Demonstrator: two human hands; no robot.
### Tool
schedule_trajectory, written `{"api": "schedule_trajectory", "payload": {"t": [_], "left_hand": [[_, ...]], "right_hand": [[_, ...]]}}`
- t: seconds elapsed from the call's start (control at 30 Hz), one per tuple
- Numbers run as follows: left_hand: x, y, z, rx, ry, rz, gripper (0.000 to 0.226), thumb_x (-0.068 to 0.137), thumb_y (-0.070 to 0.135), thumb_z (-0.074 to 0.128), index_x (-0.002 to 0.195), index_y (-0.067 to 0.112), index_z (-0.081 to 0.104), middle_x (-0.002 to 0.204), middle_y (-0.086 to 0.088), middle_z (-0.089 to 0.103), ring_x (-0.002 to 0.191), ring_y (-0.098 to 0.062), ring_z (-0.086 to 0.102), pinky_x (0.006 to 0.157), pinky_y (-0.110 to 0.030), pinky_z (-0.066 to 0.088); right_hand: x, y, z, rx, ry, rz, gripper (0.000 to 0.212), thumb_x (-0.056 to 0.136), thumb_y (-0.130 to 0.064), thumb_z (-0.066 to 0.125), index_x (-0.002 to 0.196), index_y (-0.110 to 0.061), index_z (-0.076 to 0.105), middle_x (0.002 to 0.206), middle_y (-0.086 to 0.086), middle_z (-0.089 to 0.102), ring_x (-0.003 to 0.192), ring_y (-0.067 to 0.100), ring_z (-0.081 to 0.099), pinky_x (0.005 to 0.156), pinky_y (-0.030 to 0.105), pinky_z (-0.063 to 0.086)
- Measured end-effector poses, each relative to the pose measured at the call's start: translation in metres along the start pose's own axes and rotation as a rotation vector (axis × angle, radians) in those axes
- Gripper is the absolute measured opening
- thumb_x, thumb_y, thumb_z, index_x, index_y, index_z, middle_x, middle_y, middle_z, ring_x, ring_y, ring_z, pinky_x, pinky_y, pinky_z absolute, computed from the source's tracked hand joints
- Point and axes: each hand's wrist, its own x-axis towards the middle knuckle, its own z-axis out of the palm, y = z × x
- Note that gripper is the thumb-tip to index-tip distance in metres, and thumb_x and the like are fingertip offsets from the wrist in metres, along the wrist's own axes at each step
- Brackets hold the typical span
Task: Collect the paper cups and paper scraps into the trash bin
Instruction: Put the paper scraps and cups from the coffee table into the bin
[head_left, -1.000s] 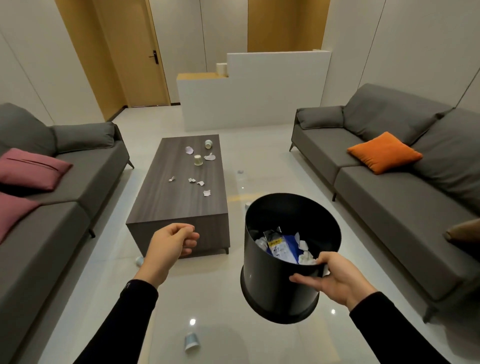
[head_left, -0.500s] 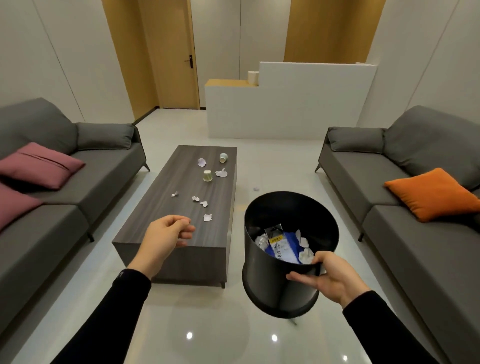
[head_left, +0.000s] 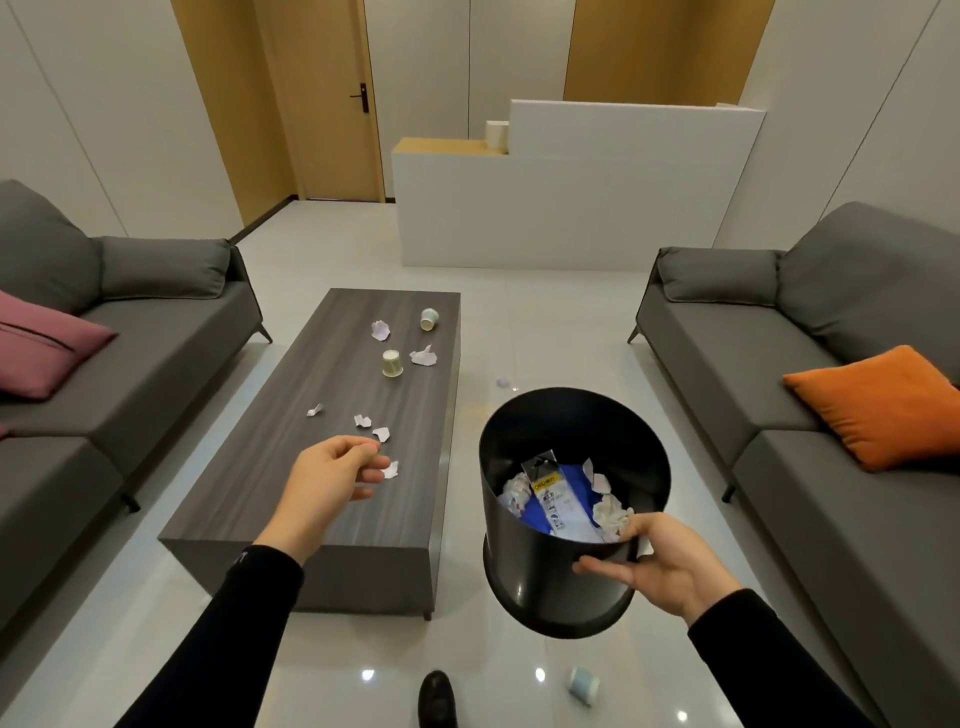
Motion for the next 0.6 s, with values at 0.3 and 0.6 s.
{"api": "schedule_trajectory", "payload": {"t": [0.3,0.6], "left_hand": [[0.183,0.036,0.040,-0.061,-0.069,-0.014,0.013,0.089,0.012,0.055,0.082,0.011,0.066,0.076,-0.005,0.071,0.063,-0.013,0.062,0.059,-0.026,0.051],[0.294,0.064,0.056,-0.073,-0.107,0.017,0.015,0.088,0.015,0.056,0.078,0.015,0.067,0.077,-0.004,0.071,0.063,-0.011,0.063,0.060,-0.025,0.051]], "right_hand": [[0.108,-0.079,0.077,0.039,0.042,0.004,0.041,0.074,0.019,0.031,0.101,-0.004,0.052,0.103,0.023,0.055,0.093,0.052,0.057,0.047,0.055,0.056],[0.182,-0.137,0.139,0.062,0.126,-0.005,0.054,0.075,0.022,0.026,0.117,-0.003,0.049,0.110,0.024,0.053,0.090,0.052,0.054,0.070,0.062,0.054]]}}
